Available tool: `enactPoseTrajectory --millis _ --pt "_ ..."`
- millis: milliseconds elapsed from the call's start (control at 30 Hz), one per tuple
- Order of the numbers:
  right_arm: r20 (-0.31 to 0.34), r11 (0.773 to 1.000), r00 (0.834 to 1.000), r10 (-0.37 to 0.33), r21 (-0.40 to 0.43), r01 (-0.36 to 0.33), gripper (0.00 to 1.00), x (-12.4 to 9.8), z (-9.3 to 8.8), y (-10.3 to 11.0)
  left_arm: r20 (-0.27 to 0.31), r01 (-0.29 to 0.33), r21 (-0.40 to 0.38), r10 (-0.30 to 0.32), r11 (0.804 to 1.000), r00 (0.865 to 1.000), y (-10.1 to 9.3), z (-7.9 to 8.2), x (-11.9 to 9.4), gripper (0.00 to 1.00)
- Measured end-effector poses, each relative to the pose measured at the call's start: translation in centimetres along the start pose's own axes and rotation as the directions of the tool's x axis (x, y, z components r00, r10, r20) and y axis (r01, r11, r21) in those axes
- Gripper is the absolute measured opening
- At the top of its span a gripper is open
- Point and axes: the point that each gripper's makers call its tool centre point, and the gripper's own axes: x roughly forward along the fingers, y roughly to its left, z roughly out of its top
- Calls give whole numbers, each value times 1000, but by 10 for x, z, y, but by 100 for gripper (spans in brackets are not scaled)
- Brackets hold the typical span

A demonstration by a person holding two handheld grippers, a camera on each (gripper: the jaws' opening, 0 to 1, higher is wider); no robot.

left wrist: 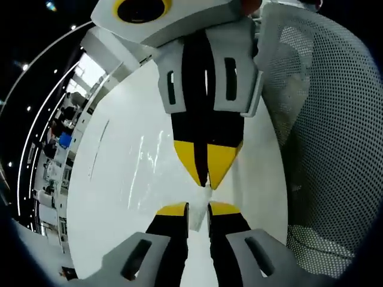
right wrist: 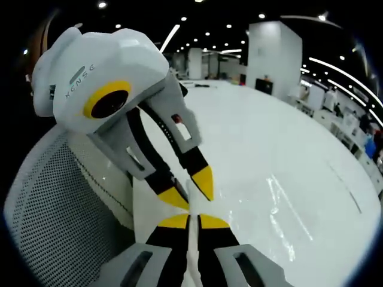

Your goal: Open the resealable bag by pulling the two sides of the seal apart until the entire bag opening is separated and visibly accessible.

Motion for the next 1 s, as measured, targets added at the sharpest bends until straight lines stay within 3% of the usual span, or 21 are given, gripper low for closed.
enactPoseTrajectory --millis 233,467,567,733,933,1000 --pt "8 1000 1000 -10 0 10 4 -1 2 -2 5 6 0 -6 1000 1000 -2 0 -1 0" --pt "-25 991 999 -41 -129 38 5 -3 3 1 40 34 -14 -34 999 999 -9 4 -4 0" --pt "-29 975 997 -68 -215 60 6 -3 8 0 71 56 -67 -51 996 996 -11 8 -5 0" --pt "-47 956 997 -63 -291 47 3 -3 10 4 108 53 -141 -37 989 993 -6 8 -9 0" --pt "-98 903 992 -80 -428 30 1 -1 9 2 103 54 -123 -41 991 994 -7 8 -10 0" --pt "-109 895 992 -71 -445 15 0 0 8 5 105 57 -118 -44 991 993 -7 9 -10 0"
